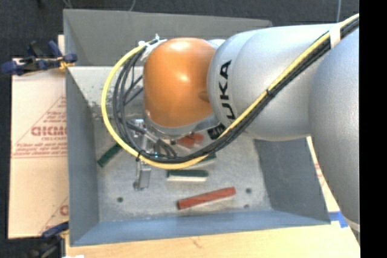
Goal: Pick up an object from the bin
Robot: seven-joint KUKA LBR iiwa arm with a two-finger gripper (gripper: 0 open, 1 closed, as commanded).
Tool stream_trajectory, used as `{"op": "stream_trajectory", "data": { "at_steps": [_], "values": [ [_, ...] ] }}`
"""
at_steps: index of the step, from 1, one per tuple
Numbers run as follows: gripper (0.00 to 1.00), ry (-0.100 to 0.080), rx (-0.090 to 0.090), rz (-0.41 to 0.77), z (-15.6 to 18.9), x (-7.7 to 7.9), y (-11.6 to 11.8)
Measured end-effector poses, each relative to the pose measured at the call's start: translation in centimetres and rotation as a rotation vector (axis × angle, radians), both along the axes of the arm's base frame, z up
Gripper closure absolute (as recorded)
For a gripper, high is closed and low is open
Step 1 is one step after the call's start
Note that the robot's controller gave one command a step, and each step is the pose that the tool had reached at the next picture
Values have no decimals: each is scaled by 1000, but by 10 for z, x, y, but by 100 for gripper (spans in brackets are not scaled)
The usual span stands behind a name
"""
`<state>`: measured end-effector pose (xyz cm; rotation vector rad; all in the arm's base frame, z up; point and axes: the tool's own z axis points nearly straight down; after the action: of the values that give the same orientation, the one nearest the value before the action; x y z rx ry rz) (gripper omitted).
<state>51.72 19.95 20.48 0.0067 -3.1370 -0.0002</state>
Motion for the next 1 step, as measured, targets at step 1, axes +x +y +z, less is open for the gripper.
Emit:
{"op": "stream_trajectory", "data": {
  "at_steps": [1],
  "values": [
    [0,-7,1,-4,4,2,-1]
  ]
}}
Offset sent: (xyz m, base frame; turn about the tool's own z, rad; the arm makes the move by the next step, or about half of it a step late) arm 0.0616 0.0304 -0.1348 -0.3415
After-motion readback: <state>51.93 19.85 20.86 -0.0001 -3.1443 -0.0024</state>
